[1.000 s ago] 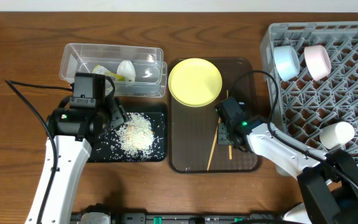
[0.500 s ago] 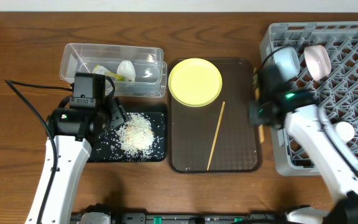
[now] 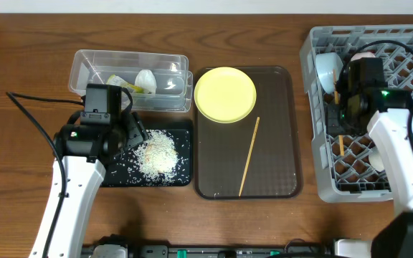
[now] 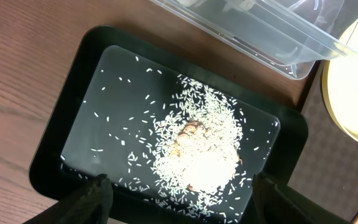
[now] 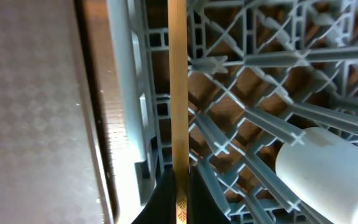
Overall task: Sort waste into correct bins and load items into the dishwasher rack
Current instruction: 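Carry chopstick to dish rack and drop it in, then reach right gripper back and pinch the second chopstick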
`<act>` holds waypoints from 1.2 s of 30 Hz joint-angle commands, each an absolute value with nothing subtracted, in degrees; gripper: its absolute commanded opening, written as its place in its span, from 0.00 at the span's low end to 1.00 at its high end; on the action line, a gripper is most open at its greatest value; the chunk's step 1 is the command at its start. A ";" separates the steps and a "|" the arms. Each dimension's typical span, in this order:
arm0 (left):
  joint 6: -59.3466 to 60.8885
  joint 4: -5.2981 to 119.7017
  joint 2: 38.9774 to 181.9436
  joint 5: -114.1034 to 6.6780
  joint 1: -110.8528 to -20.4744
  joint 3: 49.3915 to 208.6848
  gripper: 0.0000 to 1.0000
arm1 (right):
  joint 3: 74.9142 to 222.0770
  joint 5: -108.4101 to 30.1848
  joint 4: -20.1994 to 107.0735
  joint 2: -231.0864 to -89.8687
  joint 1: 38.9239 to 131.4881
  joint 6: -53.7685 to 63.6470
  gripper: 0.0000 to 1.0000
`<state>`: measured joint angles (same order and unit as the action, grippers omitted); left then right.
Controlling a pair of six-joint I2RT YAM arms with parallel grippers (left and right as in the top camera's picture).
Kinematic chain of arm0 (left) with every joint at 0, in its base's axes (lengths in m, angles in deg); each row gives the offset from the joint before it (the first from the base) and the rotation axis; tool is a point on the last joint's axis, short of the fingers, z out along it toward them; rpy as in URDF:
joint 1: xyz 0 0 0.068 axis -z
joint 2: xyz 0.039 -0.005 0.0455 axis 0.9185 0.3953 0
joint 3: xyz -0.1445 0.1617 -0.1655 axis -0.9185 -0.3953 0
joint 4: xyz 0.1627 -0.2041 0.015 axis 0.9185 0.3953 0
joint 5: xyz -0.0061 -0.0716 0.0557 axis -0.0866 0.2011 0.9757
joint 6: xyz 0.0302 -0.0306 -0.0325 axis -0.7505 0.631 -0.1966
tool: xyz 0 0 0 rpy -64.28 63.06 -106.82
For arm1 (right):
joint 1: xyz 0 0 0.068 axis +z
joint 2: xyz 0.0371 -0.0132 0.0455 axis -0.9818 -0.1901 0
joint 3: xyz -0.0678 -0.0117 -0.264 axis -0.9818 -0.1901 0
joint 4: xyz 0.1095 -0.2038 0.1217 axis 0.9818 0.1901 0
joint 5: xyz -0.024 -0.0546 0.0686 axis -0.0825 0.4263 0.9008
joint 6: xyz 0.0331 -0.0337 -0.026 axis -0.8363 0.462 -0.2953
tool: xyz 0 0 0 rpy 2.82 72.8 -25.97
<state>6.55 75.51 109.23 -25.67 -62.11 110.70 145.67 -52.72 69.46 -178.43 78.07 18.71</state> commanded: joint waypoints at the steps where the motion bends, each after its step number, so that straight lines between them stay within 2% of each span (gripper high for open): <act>1: 6.64 75.70 109.53 -24.56 -62.35 111.27 0.75 | 145.14 -49.90 69.81 -180.68 77.96 20.72 0.06; 2: 6.64 75.70 109.53 -24.56 -62.37 111.27 0.75 | 145.14 -49.70 69.81 -181.06 77.98 20.72 0.13; 4: 6.66 75.70 109.53 -24.56 -62.37 111.27 0.75 | 145.14 -50.36 69.85 -181.32 77.94 20.61 0.35; 7: 6.64 75.70 109.53 -24.56 -62.37 111.27 0.75 | 145.86 -51.82 69.83 -180.82 77.96 19.80 0.41; 10: 6.64 75.70 109.53 -24.56 -62.35 111.27 0.75 | 147.39 -50.88 69.83 -179.77 78.53 17.53 0.42; 17: 6.66 75.68 109.53 -24.56 -62.35 111.27 0.75 | 148.33 -37.00 66.40 -177.76 84.89 13.07 0.46; 29: 6.66 75.70 109.53 -24.56 -62.35 111.27 0.75 | 137.99 -42.69 54.73 -182.00 104.63 -1.97 0.53; 36: 6.64 75.70 109.53 -24.56 -62.37 111.27 0.75 | 134.50 -47.58 50.38 -188.95 110.86 -9.73 0.49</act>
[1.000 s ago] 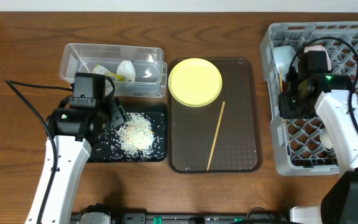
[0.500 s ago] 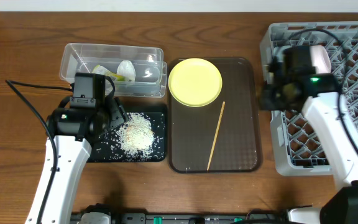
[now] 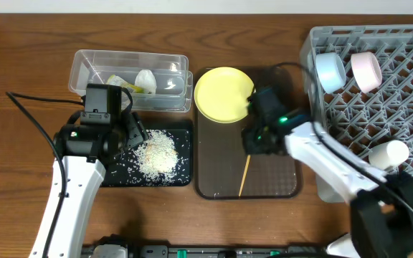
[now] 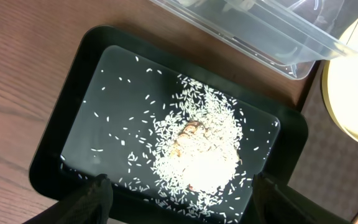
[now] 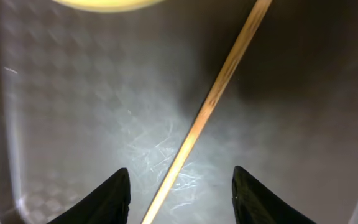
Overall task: Sort waste into correct bins and load items into the dishwasher rack
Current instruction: 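Reach right gripper back and pinch the second chopstick, then carry second chopstick to dish rack and release it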
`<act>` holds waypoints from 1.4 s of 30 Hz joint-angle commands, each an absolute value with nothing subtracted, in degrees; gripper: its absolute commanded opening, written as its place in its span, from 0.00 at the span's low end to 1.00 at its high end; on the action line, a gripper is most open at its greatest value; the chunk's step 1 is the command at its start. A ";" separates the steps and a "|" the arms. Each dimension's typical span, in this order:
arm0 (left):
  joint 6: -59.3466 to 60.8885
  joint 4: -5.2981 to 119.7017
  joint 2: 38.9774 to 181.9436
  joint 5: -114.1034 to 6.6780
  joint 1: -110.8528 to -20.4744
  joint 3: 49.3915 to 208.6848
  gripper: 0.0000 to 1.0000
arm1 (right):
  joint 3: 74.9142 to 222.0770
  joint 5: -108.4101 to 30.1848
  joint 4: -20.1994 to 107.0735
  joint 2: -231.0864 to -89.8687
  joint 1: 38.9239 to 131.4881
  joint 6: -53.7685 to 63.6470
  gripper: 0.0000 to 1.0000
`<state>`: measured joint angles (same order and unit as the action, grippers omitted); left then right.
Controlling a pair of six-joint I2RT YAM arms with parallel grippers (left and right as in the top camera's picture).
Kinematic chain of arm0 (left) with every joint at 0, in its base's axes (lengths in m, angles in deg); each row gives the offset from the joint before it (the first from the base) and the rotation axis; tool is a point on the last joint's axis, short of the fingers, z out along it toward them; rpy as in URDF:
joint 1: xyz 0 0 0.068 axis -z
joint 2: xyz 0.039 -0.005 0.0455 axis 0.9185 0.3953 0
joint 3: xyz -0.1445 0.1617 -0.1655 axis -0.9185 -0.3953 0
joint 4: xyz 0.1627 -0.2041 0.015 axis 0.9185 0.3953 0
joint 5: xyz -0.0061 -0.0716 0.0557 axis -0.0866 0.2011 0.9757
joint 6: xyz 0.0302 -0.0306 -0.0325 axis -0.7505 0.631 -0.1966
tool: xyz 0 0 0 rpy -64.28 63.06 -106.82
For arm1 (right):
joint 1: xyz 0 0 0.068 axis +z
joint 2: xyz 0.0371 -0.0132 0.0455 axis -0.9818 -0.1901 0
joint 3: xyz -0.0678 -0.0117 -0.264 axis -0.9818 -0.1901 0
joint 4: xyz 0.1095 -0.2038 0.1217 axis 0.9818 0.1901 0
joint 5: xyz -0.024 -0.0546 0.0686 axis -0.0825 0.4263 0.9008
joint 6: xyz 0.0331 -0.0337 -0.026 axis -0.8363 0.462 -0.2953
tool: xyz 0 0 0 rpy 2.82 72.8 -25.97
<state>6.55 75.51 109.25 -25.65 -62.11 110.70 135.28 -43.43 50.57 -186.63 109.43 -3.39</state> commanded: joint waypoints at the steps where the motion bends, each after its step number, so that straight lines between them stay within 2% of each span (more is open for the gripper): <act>1: 6.64 75.70 109.53 -24.56 -62.35 111.27 0.75 | 134.50 -48.57 50.38 -190.19 111.31 -10.86 0.49; 7: 6.64 75.70 109.53 -24.56 -62.35 111.27 0.75 | 134.50 -50.60 49.85 -194.65 111.95 -16.04 0.37; 13: 6.64 75.70 109.53 -24.56 -62.35 111.27 0.75 | 134.54 -50.80 50.66 -193.71 111.14 -16.04 0.09; 16: 6.64 75.70 109.53 -24.56 -62.35 111.27 0.75 | 134.67 -50.82 51.43 -190.72 109.35 -15.58 0.01; 29: 6.64 75.70 109.53 -24.56 -62.35 111.27 0.75 | 143.79 -50.31 63.38 -171.29 88.30 11.56 0.01; 36: 6.64 75.73 109.53 -24.56 -62.35 111.27 0.75 | 143.70 -50.34 65.72 -173.01 77.94 20.52 0.01; 41: 6.66 75.70 109.53 -24.56 -62.35 111.27 0.75 | 143.70 -49.53 65.65 -176.92 75.36 23.08 0.01; 42: 6.64 75.70 109.53 -24.56 -62.35 111.27 0.75 | 143.70 -48.98 65.68 -177.67 75.38 23.21 0.04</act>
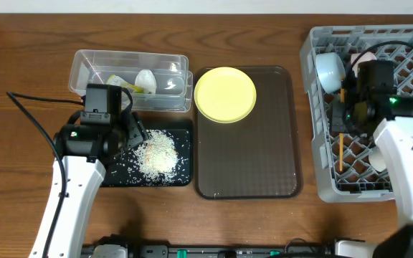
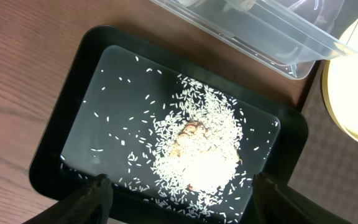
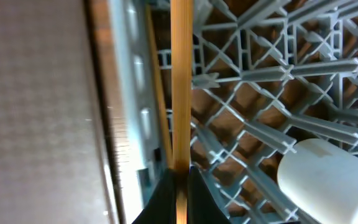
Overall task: Sort waste into correct bins and load items into the dishwasher rack
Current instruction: 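Carry second chopstick to dish rack and release it, then reach right gripper to yellow plate and grasp its rim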
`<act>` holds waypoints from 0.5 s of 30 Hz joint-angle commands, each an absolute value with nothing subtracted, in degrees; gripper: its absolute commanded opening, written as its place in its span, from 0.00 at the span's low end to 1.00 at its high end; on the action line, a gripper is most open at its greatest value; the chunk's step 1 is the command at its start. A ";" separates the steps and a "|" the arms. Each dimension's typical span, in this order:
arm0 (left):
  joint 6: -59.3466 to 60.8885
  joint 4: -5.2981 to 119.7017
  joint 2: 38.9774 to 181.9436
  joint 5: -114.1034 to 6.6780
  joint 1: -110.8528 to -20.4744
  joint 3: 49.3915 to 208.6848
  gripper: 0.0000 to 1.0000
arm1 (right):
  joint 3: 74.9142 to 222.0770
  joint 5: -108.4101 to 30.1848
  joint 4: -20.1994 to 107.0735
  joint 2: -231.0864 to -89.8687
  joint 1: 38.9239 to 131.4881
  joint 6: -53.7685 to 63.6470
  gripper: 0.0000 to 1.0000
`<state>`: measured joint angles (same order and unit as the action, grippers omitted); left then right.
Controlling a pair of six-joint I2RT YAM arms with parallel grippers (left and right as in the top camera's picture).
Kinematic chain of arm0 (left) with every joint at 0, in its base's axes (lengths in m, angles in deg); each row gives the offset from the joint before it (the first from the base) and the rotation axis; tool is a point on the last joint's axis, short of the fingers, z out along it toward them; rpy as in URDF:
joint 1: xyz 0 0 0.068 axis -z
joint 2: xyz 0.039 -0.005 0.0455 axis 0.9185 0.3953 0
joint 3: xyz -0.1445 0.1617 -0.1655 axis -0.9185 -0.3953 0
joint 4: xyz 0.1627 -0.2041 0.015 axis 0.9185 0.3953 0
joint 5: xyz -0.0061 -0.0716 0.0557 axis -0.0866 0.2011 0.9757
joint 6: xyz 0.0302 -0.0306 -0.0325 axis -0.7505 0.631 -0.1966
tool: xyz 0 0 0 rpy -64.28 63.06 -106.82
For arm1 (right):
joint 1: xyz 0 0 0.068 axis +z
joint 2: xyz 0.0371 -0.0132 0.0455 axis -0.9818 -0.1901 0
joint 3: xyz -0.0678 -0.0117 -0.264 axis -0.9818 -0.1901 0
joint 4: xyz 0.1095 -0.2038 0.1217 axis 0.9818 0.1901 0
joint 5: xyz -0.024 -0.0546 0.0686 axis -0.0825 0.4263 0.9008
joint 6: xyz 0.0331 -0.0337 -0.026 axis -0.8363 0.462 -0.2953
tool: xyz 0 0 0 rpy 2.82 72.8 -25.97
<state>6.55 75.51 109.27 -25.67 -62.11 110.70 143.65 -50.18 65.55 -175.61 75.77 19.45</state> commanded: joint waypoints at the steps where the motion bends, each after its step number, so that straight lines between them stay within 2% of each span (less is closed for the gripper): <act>1: 6.64 75.70 109.53 -24.56 -62.35 111.27 0.75 | 143.70 -48.26 65.61 -178.35 75.45 23.21 0.12; 2: 6.64 75.70 109.53 -24.56 -62.35 111.27 0.75 | 143.72 -48.19 65.52 -178.65 75.56 23.19 0.33; 3: 6.64 75.70 109.53 -24.56 -62.35 111.27 0.75 | 143.72 -48.19 65.44 -178.70 75.69 23.19 0.41; 8: 6.64 75.70 109.53 -24.56 -62.35 111.27 0.75 | 147.39 -47.21 63.77 -177.67 76.74 19.52 0.45; 15: 6.66 75.70 109.53 -24.56 -62.35 111.27 0.75 | 149.77 -36.22 55.27 -177.52 83.64 16.96 0.50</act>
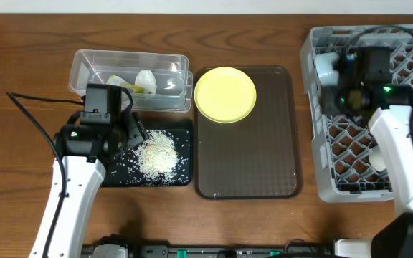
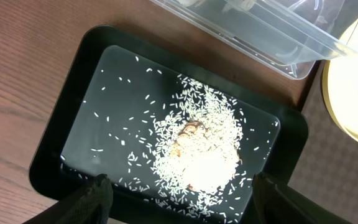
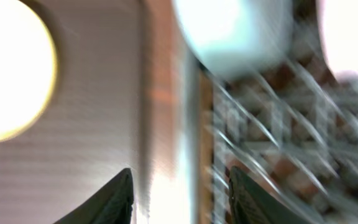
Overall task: Sort waste into correct bins and load items into the dishwasher rack
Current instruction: 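Reach right gripper to yellow plate and grasp its rim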
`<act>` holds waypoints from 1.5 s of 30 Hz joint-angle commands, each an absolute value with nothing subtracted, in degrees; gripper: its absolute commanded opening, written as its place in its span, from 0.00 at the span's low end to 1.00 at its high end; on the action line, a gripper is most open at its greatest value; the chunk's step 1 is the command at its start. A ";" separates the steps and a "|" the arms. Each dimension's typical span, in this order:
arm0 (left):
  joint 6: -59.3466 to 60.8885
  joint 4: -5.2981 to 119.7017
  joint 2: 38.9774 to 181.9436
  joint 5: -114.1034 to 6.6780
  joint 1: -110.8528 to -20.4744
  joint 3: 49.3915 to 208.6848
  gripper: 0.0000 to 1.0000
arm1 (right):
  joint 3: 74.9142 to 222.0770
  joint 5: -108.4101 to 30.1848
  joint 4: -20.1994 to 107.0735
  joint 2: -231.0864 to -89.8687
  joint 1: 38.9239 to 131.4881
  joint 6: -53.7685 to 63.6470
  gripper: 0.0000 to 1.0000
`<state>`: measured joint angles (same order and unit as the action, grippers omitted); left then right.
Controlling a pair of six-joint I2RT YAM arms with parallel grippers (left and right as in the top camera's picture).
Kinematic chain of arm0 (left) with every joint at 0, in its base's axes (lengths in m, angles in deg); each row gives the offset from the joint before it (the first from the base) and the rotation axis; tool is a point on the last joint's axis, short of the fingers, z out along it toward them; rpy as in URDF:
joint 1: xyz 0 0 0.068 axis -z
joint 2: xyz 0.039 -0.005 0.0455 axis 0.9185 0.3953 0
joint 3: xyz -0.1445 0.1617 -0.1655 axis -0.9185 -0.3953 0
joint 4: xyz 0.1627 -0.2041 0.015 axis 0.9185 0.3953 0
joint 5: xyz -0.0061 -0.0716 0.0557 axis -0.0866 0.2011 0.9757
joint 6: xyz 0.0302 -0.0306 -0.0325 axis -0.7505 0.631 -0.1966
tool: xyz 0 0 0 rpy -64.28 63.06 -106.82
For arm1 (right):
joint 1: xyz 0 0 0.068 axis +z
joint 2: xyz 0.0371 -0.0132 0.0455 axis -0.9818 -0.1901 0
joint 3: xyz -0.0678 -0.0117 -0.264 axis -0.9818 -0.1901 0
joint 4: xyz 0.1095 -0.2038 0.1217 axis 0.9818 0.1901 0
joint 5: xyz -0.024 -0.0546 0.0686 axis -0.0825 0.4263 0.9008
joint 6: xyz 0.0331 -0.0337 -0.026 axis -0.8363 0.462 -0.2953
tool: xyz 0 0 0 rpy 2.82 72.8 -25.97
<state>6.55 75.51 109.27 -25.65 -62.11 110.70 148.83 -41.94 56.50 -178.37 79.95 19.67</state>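
My right gripper (image 3: 179, 199) is open with nothing between its fingers, over the far left corner of the grey dishwasher rack (image 1: 316, 143), next to a light blue cup (image 1: 326, 66). The right wrist view is blurred; a wooden chopstick (image 3: 205, 124) shows along the rack's left wall. A yellow plate (image 1: 225, 94) lies at the far end of the brown tray (image 1: 264, 165). My left gripper (image 2: 179, 199) hangs open above the black tray (image 2: 86, 112), which holds a heap of rice (image 2: 204, 155).
A clear plastic bin (image 1: 131, 52) with bits of waste stands behind the black tray. A white cup (image 1: 377, 159) lies in the rack's near part. A black cable (image 1: 31, 107) runs across the table at the left.
My right gripper was shut on a chopstick over the rack's left side. Now it is open, holds nothing, and is farther back near the blue cup. The left arm has not moved.
First my right gripper was shut on one chopstick over the rack while a second lay on the brown tray. Then it stood open over that second chopstick. Later it held a chopstick over the rack, the tray bare of chopsticks. Now it is open.
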 commanded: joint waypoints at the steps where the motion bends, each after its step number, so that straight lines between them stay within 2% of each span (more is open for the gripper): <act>1: 6.66 75.70 109.53 -24.56 -62.35 111.27 0.75 | 149.75 -36.33 54.51 -177.95 85.00 15.82 0.49; 10: 6.66 75.70 109.53 -24.56 -62.35 111.27 0.75 | 149.34 -46.14 47.82 -188.99 97.02 2.23 0.53; 18: 6.64 75.70 109.53 -24.56 -62.35 111.27 0.75 | 149.34 -46.90 38.40 -201.47 101.57 -7.54 0.49; 24: 6.66 75.70 109.53 -24.56 -62.35 111.27 0.75 | 149.34 -50.05 36.89 -205.95 102.00 -12.02 0.31; 26: 6.66 75.70 109.53 -24.56 -62.35 111.27 0.75 | 149.34 -50.86 37.22 -205.97 101.92 -12.42 0.23; 30: 6.64 75.70 109.53 -24.56 -62.35 111.27 0.75 | 149.38 -51.71 38.14 -204.97 101.74 -12.15 0.03; 31: 6.64 75.70 109.53 -24.56 -62.35 111.27 0.75 | 149.40 -51.71 39.03 -204.27 101.48 -12.15 0.01; 34: 6.66 75.68 109.53 -24.56 -62.35 111.27 0.75 | 149.42 -51.89 42.03 -200.66 99.77 -11.10 0.01; 40: 6.66 75.70 109.53 -24.56 -62.35 111.27 0.75 | 149.42 -52.15 49.70 -187.63 93.59 -0.22 0.01; 45: 6.66 75.68 109.53 -24.56 -62.35 111.27 0.75 | 149.42 -60.76 55.75 -176.09 87.88 7.67 0.01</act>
